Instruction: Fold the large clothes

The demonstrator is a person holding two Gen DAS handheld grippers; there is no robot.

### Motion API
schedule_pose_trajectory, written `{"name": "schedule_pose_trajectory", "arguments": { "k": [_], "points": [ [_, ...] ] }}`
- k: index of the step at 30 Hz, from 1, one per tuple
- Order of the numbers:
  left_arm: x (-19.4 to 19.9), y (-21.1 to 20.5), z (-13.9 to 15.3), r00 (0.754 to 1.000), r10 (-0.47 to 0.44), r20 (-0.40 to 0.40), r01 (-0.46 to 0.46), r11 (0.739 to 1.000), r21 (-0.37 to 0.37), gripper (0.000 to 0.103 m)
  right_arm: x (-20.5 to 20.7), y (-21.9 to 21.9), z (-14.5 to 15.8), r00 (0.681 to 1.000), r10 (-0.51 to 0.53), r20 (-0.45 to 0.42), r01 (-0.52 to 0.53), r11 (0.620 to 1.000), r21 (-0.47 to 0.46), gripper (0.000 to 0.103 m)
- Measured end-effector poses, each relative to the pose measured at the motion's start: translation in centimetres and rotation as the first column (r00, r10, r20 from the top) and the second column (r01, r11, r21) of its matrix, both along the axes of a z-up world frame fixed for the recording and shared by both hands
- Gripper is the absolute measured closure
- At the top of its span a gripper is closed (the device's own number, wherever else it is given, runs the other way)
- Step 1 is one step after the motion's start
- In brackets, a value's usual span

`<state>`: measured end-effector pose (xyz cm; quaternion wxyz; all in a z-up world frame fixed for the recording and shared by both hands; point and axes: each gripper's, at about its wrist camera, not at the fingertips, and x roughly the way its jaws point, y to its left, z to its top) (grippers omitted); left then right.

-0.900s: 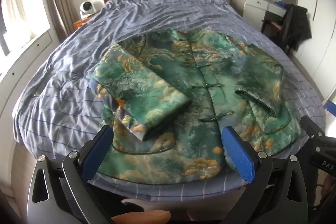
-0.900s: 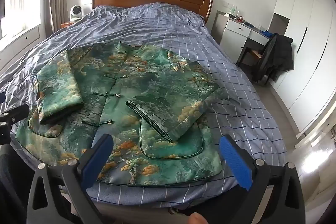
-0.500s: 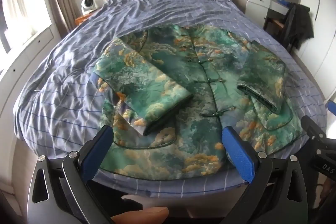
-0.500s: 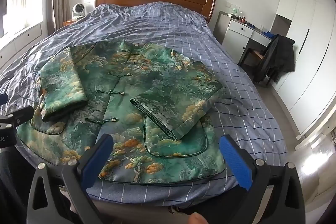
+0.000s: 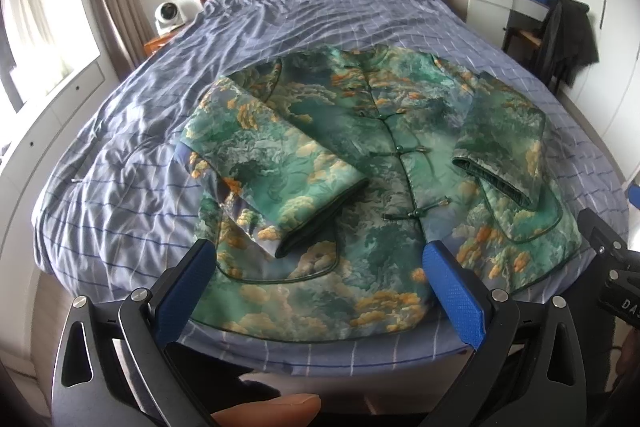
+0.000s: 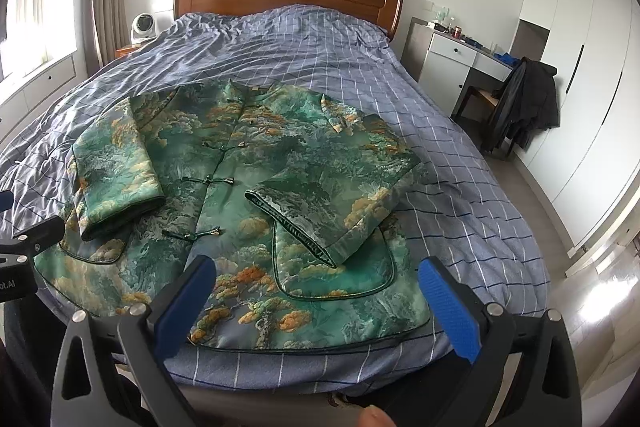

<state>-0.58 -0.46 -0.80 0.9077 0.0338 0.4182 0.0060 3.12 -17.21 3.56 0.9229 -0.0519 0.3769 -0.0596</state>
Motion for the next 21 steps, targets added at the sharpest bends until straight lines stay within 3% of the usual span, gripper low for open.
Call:
{"name": "schedule_pose_trajectory", "arguments": {
  "k": [21],
  "points": [
    [-0.32, 0.24, -0.14, 1.0, -0.005, -0.005, 0.005, 1.0, 0.012, 0.0, 0.37, -0.05, -0.79, 0.999, -0.023, -0.025, 0.024, 1.0, 0.009, 0.0]
  ]
}}
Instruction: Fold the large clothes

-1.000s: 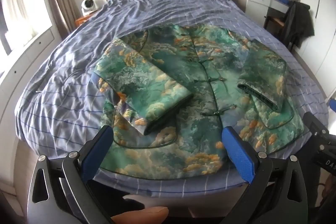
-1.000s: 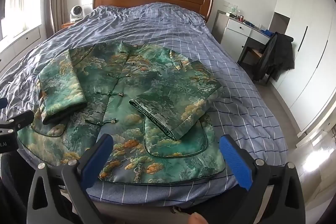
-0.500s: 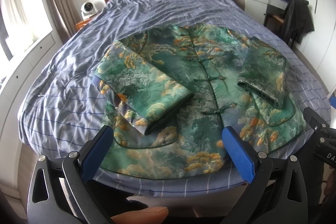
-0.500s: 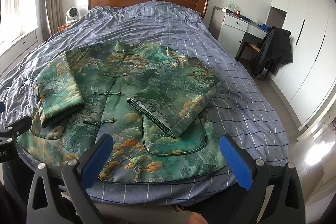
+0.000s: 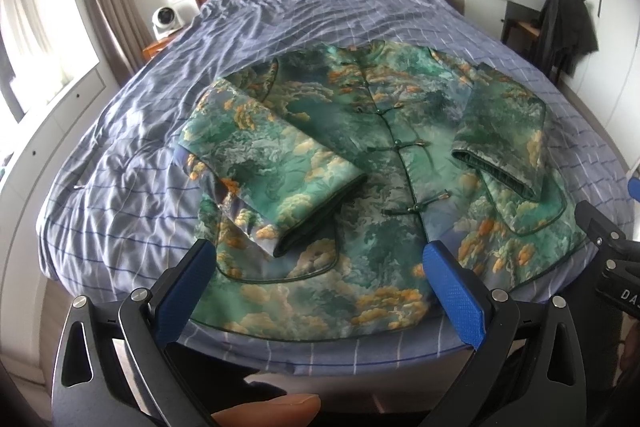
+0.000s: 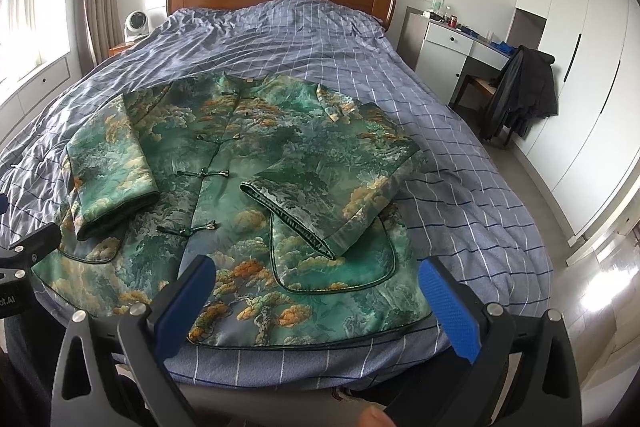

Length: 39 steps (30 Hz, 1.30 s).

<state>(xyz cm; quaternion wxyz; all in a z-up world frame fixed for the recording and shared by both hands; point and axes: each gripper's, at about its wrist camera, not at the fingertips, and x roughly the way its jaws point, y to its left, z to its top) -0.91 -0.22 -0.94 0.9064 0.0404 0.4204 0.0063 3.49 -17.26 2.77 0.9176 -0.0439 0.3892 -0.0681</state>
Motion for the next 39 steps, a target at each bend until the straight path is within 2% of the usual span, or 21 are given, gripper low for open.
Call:
{"name": "schedule_pose_trajectory", "arguments": {
  "k": [12, 21, 39],
  "points": [
    [0.7, -0.6, -0.6, 1.0, -0.006, -0.006, 0.006, 1.0, -0.019, 0.0, 0.4, -0.3, -0.1, 1.0, -0.022, -0.005, 0.022, 1.0, 0.002, 0.0],
    [0.9, -1.0, -0.7, 1.0, -0.007, -0.008, 0.007, 1.0, -0.007, 0.0, 1.0, -0.5, -0.7, 0.999, -0.031, -0.032, 0.032, 0.999, 0.011, 0.0],
    [0.9, -1.4, -0.7, 1.0, -0.009, -0.012, 0.009, 1.0, -0.002, 0.0, 0.5, -0.5, -0.8, 0.999, -0.028, -0.027, 0.029, 1.0, 0.013, 0.0]
  ]
}}
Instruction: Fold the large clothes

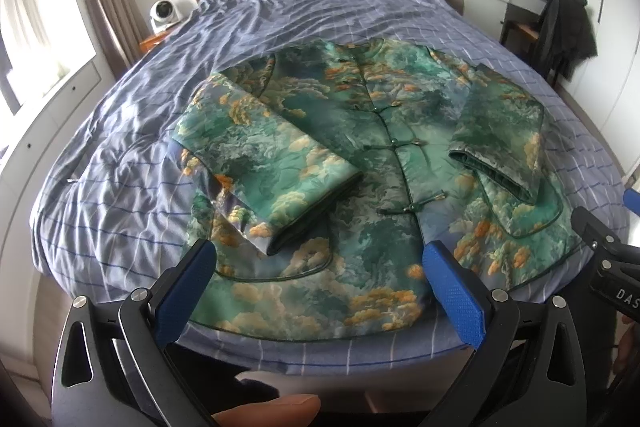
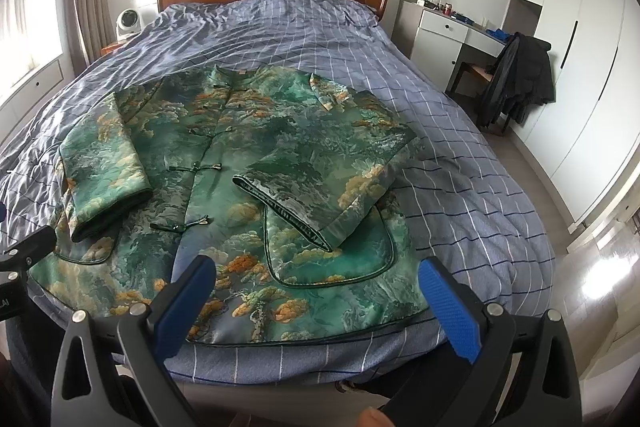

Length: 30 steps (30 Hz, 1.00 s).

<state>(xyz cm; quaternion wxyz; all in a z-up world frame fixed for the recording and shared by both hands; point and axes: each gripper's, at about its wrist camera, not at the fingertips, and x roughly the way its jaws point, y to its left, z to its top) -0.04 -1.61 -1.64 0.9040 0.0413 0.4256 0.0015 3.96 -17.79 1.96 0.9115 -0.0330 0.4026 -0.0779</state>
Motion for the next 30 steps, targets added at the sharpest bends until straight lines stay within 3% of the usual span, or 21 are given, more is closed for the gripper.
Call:
{"name": "schedule_pose_trajectory", "arguments": {
  "k": [30],
  "points": [
    [-0.66, 0.44, -0.03, 1.0, 0.006, -0.005, -0.006, 1.0, 0.012, 0.0, -0.37, 0.42, 0.14, 1.0, 0.021, -0.004, -0.021, 1.0, 0.002, 0.0]
  ]
}}
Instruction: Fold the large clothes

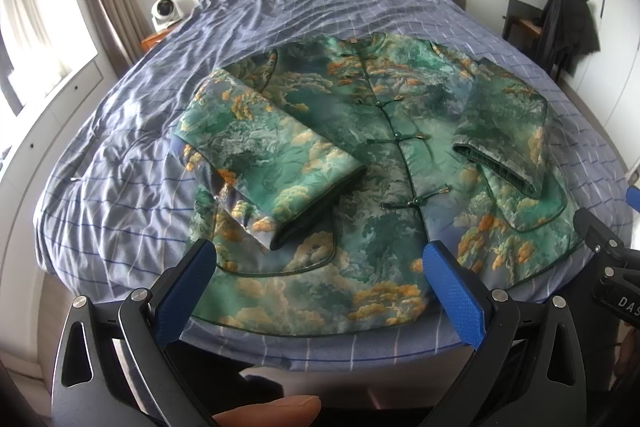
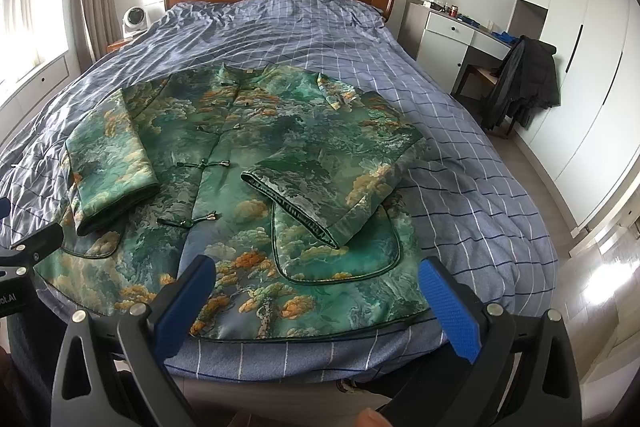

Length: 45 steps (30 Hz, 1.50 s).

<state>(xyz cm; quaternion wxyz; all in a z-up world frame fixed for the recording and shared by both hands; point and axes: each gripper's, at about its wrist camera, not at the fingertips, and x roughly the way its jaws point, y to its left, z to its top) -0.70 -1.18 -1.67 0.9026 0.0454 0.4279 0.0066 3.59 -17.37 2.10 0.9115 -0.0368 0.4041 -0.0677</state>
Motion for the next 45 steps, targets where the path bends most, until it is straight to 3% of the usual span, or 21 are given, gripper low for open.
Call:
{"name": "schedule_pose_trajectory", "arguments": {
  "k": [45],
  "points": [
    [-0.02, 0.12, -0.3, 1.0, 0.0, -0.005, 0.0, 1.0, 0.0, 0.0, -0.16, 0.19, -0.07, 1.0, 0.02, 0.014, -0.02, 1.0, 0.005, 0.0]
  ]
}}
